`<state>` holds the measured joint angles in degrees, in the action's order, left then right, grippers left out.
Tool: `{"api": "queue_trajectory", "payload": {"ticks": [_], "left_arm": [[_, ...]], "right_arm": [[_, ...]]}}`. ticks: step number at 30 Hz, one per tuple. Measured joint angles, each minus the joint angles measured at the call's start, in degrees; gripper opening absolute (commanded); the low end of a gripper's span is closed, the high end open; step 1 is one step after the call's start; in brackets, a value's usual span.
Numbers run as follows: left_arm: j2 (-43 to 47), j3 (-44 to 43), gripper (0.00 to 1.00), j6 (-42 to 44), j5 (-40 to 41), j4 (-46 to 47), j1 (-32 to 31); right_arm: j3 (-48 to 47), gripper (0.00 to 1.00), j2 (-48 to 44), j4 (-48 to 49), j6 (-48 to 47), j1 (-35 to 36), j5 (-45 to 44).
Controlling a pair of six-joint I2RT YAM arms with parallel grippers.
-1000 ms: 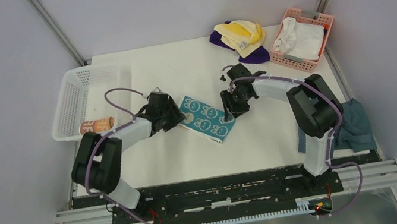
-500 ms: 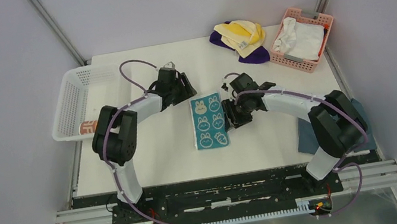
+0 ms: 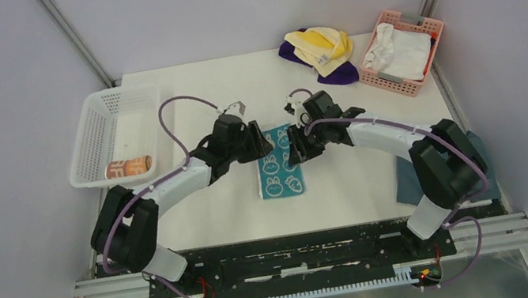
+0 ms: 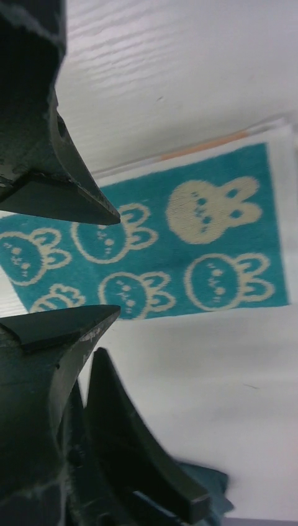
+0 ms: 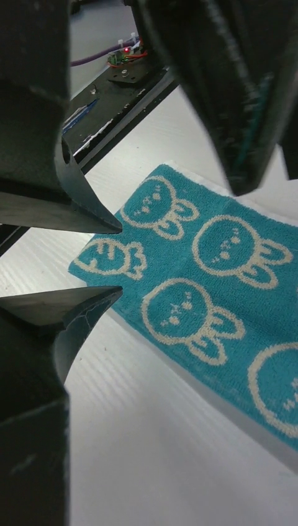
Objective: Roll the towels
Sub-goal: Roll the towel at the center of the board.
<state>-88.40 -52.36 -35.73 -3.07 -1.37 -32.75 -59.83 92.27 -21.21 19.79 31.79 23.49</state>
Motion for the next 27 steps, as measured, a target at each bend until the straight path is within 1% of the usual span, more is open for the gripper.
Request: {"api": "queue_trajectory", "payload": {"ticks": [2, 5, 8, 11, 13, 18, 21, 24, 27], "left_arm": [[0.6, 2.2, 0.52, -0.5, -0.3, 0.1, -1.9], [0.3, 5.2, 0.46, -1.5, -0.8, 0.2, -2.9], [-1.6, 7.1, 0.43, -2.3, -1.5, 0.3, -2.8], [-4.4, 7.1, 0.43, -2.4, -0.7, 0.3, -2.8], [-5.9, 6.2, 0.44, -2.4, -0.2, 0.3, -2.4], [-10.5, 0.1, 0.47, -1.8, 1.5, -0.3, 0.4], [-10.8, -0.9, 0.52, -0.4, 2.8, -0.9, 2.0], [-10.6, -1.5, 0.57, 0.2, 3.4, -1.5, 3.3], [-8.7, -1.2, 0.58, 0.2, 3.6, -2.4, 3.8]], "right_arm": [[0.5, 0.40, 2.3, 2.2, 0.2, 0.1, 1.6], [2.0, 0.38, 5.2, 4.4, 0.5, 0.2, 3.4], [3.1, 0.37, 7.8, 5.1, 0.5, 0.5, 4.4], [3.8, 0.37, 9.6, 5.7, 0.5, 0.7, 5.0], [3.8, 0.38, 9.9, 6.1, 0.4, 0.9, 5.2], [2.8, 0.41, 9.9, 6.8, 0.3, 1.6, 5.0], [0.7, 0.42, 9.9, 4.9, -0.3, 2.1, 4.7], [-2.4, 0.46, 9.3, 3.3, -1.3, 2.7, 4.0], [-3.6, 0.47, 7.1, 2.2, -2.8, 4.0, 2.7]]}}
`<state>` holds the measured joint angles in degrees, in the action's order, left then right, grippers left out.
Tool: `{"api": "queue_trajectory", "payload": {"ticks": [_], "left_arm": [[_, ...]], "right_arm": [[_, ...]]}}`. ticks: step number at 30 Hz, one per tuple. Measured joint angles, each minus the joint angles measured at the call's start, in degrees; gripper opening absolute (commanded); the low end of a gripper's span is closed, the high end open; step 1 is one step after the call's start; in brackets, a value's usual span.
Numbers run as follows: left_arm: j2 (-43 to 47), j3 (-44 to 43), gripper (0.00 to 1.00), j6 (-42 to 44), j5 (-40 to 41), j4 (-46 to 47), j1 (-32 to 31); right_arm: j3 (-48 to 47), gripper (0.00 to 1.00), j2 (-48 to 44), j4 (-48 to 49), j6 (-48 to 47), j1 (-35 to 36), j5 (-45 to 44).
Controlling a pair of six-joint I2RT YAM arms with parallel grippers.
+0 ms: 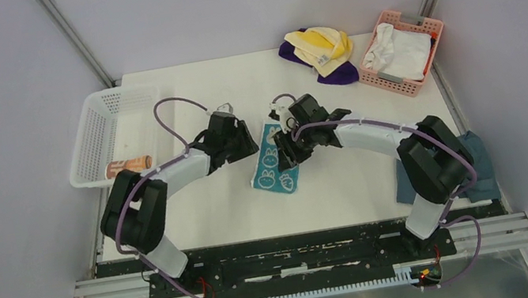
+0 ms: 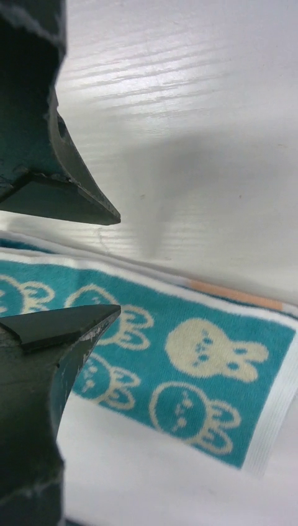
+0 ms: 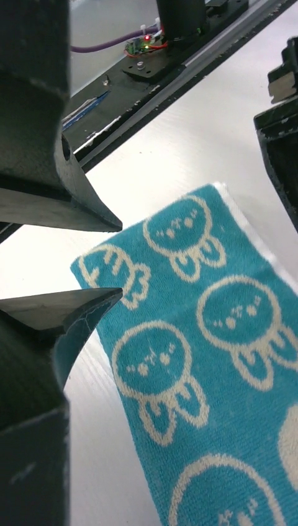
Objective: Roll the towels
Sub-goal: Roll the towel at the center of the board.
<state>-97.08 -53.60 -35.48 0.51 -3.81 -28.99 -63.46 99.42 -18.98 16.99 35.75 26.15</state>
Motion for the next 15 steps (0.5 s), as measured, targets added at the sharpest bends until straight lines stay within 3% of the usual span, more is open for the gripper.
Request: {"api": "queue_trajectory", "payload": {"ticks": [8, 15], "left_arm": [[12.9, 5.0, 0.56, -1.0, -2.5, -0.2, -1.3], [12.6, 7.9, 0.52, -3.8, -4.5, 0.5, -6.8]], "right_arm": [[0.0, 0.48, -3.5, -4.3, -5.4, 5.8, -4.0], [0.0, 0.48, -3.0, -6.6, -9.6, 10.9, -9.6]]}}
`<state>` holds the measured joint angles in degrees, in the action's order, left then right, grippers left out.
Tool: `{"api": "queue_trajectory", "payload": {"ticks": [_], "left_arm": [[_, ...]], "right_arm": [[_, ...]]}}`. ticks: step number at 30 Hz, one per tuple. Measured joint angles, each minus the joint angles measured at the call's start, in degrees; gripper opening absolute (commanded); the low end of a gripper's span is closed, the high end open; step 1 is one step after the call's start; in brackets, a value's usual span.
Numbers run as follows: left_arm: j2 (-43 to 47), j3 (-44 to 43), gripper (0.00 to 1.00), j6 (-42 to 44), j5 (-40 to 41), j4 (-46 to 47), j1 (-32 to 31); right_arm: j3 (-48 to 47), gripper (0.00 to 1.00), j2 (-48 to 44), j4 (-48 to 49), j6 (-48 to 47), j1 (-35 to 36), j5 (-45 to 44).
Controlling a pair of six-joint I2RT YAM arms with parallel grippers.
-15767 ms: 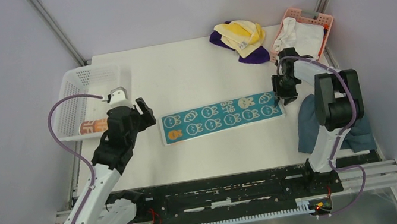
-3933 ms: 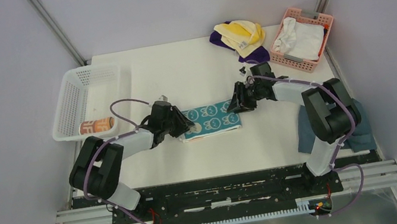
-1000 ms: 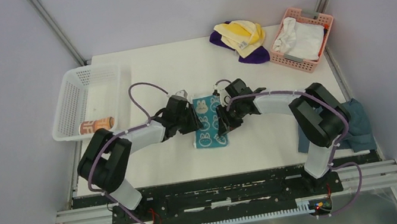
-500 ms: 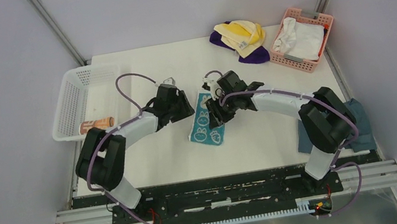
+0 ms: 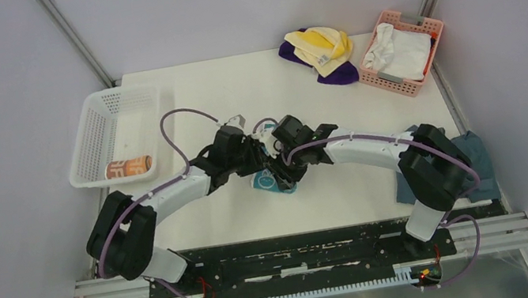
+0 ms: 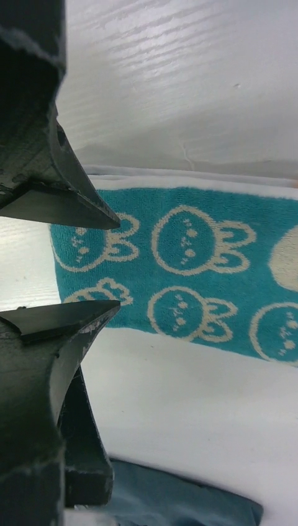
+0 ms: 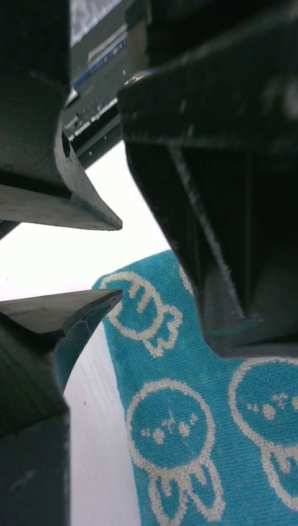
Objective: Roll the towels
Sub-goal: Roll the towel at the center of the board.
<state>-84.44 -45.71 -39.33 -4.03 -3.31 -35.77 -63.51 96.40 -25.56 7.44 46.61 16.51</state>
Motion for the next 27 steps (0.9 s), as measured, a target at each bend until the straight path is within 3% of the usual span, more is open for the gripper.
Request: {"api": "queue_trajectory", "payload": {"ticks": [14, 27], "left_arm": [[-8.1, 3.7, 0.44, -4.6, -1.9, 5.7, 0.6], [-8.4, 4.5, 0.44, -5.2, -3.0, 8.1, 2.7]], "right_arm": [[0.0, 0.48, 6.1, -0.8, -3.4, 5.6, -11.6], [1.4, 0.48, 0.7, -0.7, -6.0, 7.1, -14.2]]}}
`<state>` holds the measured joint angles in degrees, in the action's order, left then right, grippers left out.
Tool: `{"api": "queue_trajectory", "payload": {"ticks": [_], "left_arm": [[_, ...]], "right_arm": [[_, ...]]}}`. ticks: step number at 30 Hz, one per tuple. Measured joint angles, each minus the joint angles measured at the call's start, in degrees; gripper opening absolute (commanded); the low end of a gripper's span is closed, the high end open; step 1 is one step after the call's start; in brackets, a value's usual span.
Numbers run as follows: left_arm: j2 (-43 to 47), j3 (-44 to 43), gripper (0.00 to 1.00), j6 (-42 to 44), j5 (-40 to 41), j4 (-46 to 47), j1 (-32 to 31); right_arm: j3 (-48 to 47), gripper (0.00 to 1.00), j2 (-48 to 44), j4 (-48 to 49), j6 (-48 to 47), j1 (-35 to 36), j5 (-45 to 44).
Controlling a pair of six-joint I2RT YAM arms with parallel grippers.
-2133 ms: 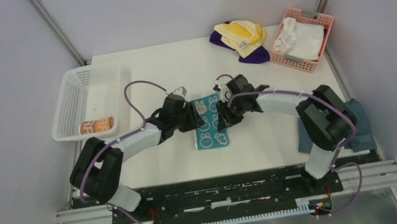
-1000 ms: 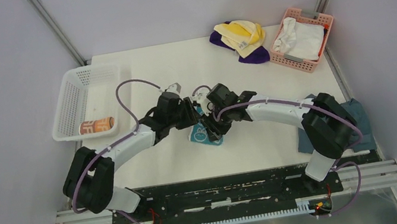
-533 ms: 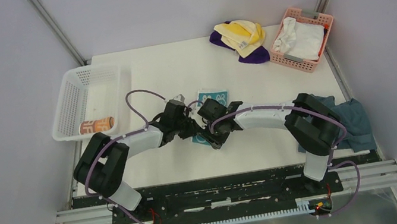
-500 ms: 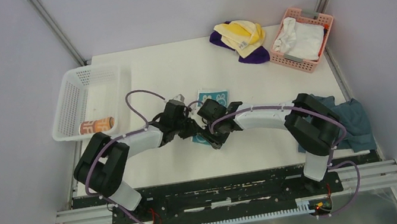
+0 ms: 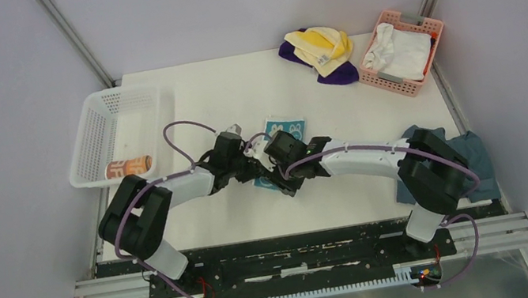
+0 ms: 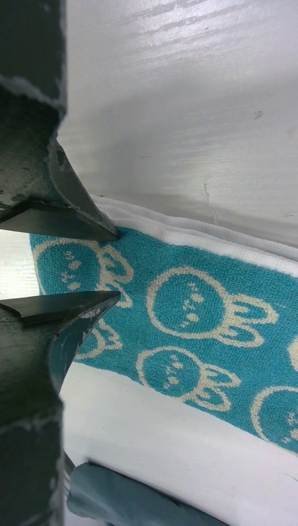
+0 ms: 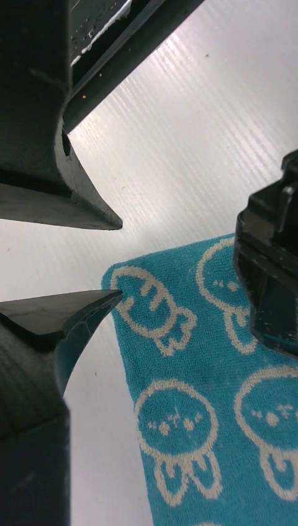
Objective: Roll the towels
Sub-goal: Roll the towel at the center of the board.
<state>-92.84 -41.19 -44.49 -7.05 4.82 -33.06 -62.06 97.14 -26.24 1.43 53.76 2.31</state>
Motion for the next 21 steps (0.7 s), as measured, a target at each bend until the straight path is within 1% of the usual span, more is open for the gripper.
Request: {"api": "queue_trajectory", "payload": {"ticks": [7, 13, 16, 18, 21], "left_arm": [[-0.3, -0.1, 0.44, 0.9, -0.5, 0.5, 0.9], [-0.6, -0.2, 0.44, 1.5, -1.0, 1.1, 2.2], [-0.8, -0.3, 0.44, 2.0, -1.2, 1.1, 2.7], [-1.0, -0.5, 0.45, 2.1, -1.3, 1.3, 3.1], [-1.3, -0.6, 0.48, 2.1, -2.1, 1.7, 4.0]], "right_arm": [[1.4, 0.47, -0.9, 4.7, -1.4, 0.1, 0.0], [2.4, 0.47, 3.7, 7.2, -2.6, 0.1, -1.4], [2.4, 0.46, 4.3, 8.4, -3.1, 0.2, -2.4], [2.2, 0.42, 4.8, 9.0, -3.3, 0.4, -3.0], [1.7, 0.31, 5.3, 9.3, -3.7, 0.6, -3.8]]}}
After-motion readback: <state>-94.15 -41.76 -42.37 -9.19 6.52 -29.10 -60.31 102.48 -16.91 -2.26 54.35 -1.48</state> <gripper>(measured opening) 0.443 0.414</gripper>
